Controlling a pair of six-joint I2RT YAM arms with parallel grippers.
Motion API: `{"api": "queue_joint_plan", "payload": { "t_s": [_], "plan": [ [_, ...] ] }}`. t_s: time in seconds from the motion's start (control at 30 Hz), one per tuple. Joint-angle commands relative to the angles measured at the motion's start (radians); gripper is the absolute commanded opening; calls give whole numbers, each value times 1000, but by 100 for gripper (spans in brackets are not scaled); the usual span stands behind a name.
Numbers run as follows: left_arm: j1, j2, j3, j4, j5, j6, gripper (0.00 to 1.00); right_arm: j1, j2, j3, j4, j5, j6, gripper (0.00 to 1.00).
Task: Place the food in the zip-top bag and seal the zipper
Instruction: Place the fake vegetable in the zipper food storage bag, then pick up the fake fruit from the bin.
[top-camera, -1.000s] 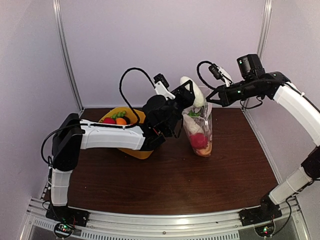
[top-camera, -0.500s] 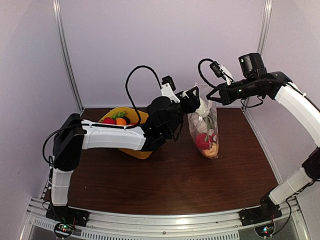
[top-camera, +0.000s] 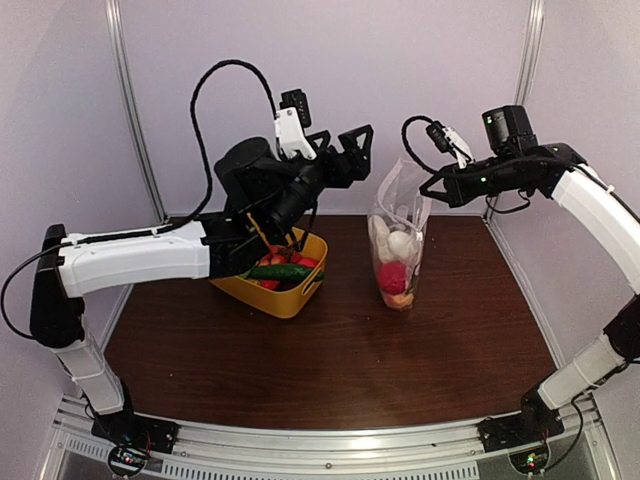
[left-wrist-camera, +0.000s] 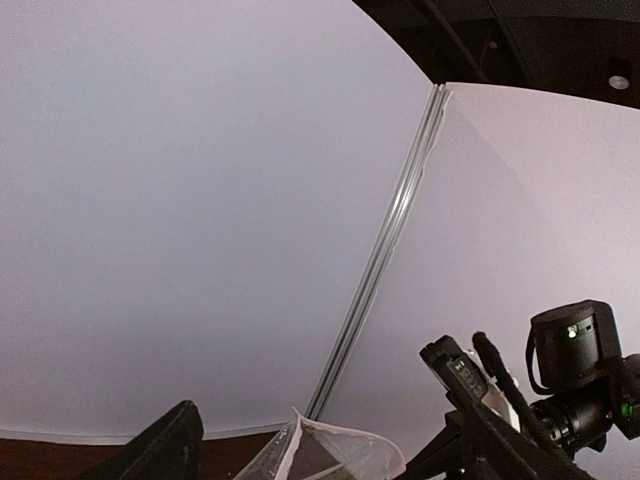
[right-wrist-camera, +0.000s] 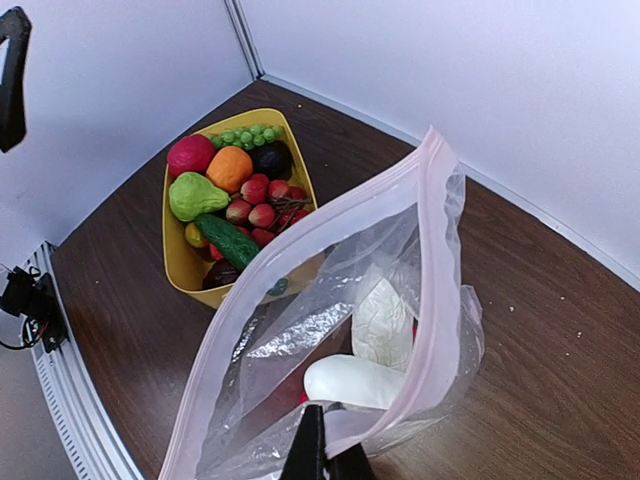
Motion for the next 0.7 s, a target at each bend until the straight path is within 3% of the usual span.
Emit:
{"api": "queue_joint_plan", "payload": {
  "t_s": [0.0,0.1,0.17,0.27,0.37,0.5,0.67],
  "plan": [
    [29,-120,-65,-330,-125,42,92,-9,-15,22,36,143,-53,0],
    [94,-191,-69,-629,-100,-15,92,-21,31,129,-82,176,-110,0],
    [156,-232,-88,-809,-48,-102,91,-33,-2,132,-73,239,-144,0],
    [271,-298,-162,-976,105,-192,91,-35,-45,98,-67,380,-212,0],
    [331,-360,-212,-1100,88,-194,92,-46,-52,62,-83,451,-229,0],
    [388,-390,-229,-1220,53,-171,94,-49,-57,4,-70,403,-185,0],
    [475,-306,-169,-1356,90,-173,94,-49,-57,-83,9,266,-131,0]
  ]
}}
